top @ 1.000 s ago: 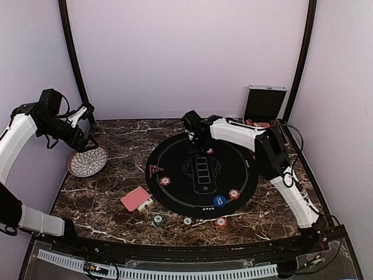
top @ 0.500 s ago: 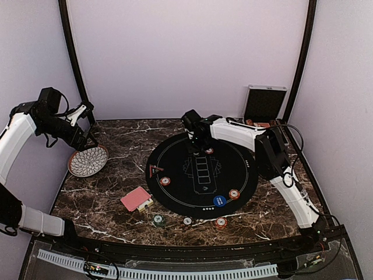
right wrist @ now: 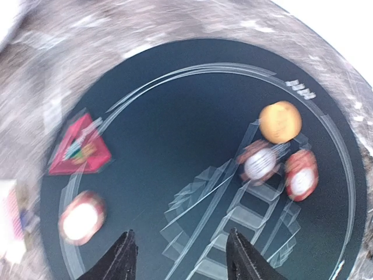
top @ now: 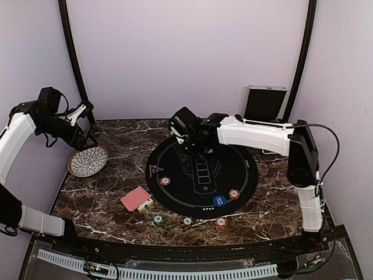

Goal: Distribute texas hold em gaming equipment
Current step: Pick up the pile of poker chips from the pile of poker chips.

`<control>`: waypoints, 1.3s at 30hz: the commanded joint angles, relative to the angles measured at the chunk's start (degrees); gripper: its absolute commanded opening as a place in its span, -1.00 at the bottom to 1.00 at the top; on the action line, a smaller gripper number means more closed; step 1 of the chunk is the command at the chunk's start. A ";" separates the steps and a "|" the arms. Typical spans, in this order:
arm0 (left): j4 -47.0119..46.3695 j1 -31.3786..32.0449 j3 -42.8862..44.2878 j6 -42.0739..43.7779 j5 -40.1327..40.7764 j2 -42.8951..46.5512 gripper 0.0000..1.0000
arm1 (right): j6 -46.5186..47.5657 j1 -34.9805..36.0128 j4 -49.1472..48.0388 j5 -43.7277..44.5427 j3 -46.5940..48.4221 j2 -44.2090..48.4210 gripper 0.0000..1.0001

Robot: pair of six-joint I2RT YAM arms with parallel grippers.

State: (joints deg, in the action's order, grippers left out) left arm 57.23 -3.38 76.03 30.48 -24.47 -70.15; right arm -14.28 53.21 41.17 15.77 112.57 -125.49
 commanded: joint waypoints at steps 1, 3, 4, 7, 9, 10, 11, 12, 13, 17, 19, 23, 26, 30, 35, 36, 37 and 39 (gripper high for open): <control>2.15 0.01 1.79 0.72 -0.47 1.68 0.97 | 1.49 6.71 -2.34 -4.37 -13.42 9.39 0.19; 2.19 -0.04 1.83 0.74 -0.59 1.68 0.97 | 1.30 9.25 -2.21 -6.60 -19.20 12.74 0.32; 2.23 0.00 1.88 0.75 -0.60 1.68 0.97 | 0.95 10.45 -2.34 -7.91 -21.86 14.25 0.38; 2.29 0.04 1.66 0.65 -0.67 1.74 0.98 | -0.38 13.84 -3.09 -11.23 -28.34 18.03 0.51; 2.21 0.04 1.46 0.64 -0.80 1.97 0.98 | -1.43 15.83 -3.40 -13.21 -31.13 19.55 0.59; 2.19 0.08 1.31 0.68 -0.83 2.00 0.98 | -2.02 16.57 -3.38 -14.63 -32.13 19.92 0.61; 2.18 0.05 1.22 0.67 -0.91 2.03 0.97 | -2.42 17.67 -3.41 -15.31 -32.76 20.15 0.63; 2.20 0.04 0.98 0.65 -0.92 2.05 0.97 | -2.65 18.38 -3.27 -15.48 -33.11 20.12 0.65; 2.24 0.04 0.89 0.73 -0.86 2.09 0.97 | -2.72 18.88 -3.02 -15.50 -33.20 19.92 0.67; 2.12 0.07 0.59 0.77 -0.96 2.10 0.97 | -2.53 19.55 -3.02 -15.50 -32.83 17.86 0.71; 2.05 0.04 0.61 0.68 -1.18 2.12 0.97 | -2.13 19.63 -3.56 -17.65 -32.26 16.93 0.71; 2.09 0.04 0.53 0.72 -1.19 2.13 0.97 | -1.25 19.73 -3.30 -18.19 -30.67 14.57 0.68; 2.01 0.04 0.40 0.73 -1.17 2.20 0.98 | -0.79 19.73 -2.97 -17.66 -30.23 13.39 0.64; 1.99 0.05 0.18 0.72 -1.39 2.30 0.98 | -0.43 19.74 -2.52 -16.04 -29.80 12.20 0.60; 2.01 0.06 0.26 0.85 -1.06 2.43 0.98 | -0.34 19.65 -3.02 -16.01 -30.09 11.70 0.53; 2.01 0.05 0.26 0.92 -0.96 2.45 0.98 | -0.24 19.65 -3.02 -16.17 -30.14 11.49 0.50; 2.07 0.08 0.26 0.90 -0.95 2.47 0.97 | -0.33 19.62 -3.04 -16.47 -30.21 11.27 0.48; 2.09 0.06 0.26 0.90 -0.79 2.54 0.98 | -0.35 19.65 -3.17 -16.87 -30.43 11.10 0.42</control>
State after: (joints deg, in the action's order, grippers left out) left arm 57.58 -3.38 76.05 30.52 -24.62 -69.36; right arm -14.90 72.73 38.83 -1.13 81.08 -113.56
